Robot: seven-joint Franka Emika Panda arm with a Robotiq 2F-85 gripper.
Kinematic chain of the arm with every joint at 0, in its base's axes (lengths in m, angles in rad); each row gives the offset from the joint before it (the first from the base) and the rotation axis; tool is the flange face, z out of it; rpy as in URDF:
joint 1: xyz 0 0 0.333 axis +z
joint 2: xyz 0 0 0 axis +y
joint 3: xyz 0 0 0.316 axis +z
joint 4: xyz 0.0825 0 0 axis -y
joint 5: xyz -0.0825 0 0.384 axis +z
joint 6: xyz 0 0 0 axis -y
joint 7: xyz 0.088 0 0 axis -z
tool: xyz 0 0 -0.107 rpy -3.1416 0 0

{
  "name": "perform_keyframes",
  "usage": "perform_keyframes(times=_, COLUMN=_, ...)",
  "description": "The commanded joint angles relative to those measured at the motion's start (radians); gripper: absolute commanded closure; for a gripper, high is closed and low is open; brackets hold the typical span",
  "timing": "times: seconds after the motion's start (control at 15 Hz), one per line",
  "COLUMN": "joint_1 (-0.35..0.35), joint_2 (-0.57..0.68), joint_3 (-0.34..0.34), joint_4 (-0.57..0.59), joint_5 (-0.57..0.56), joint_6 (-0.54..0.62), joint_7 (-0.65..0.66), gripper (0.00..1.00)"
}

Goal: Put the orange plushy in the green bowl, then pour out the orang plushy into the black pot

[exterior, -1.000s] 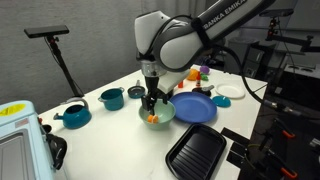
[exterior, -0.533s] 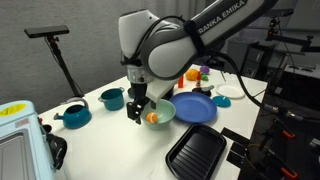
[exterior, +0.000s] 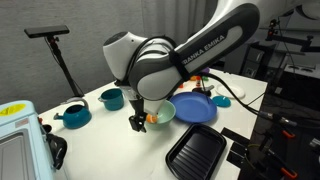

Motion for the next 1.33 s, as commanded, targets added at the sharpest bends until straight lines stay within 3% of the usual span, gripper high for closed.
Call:
perform_keyframes(times=0.0, joint_1=0.042, joint_2=0.075, joint_3=-0.028, joint_4=0.119, joint_5=-0.065, joint_6=-0.061, joint_7=-0.008, gripper=0.00)
perform_keyframes(times=0.53, joint_1=0.047, joint_2=0.150, joint_3=-0.023, joint_4=0.194, joint_5=-0.058, joint_6=-0.037, joint_7=-0.026, gripper=0.00)
perform_keyframes(times=0.6, joint_1=0.045, joint_2=0.146, joint_3=-0.023, joint_4=0.195, joint_5=-0.059, joint_6=-0.035, joint_7=-0.032, gripper=0.25)
perform_keyframes(times=0.73, joint_1=0.044, joint_2=0.140, joint_3=-0.027, joint_4=0.201, joint_5=-0.061, joint_6=-0.038, joint_7=-0.040, gripper=0.32)
perform_keyframes(times=0.87, joint_1=0.036, joint_2=0.136, joint_3=-0.024, joint_4=0.202, joint_5=-0.066, joint_6=-0.039, joint_7=-0.043, gripper=0.51)
perform_keyframes(times=1.27, joint_1=0.030, joint_2=0.141, joint_3=-0.023, joint_4=0.207, joint_5=-0.061, joint_6=-0.059, joint_7=-0.063, gripper=0.95)
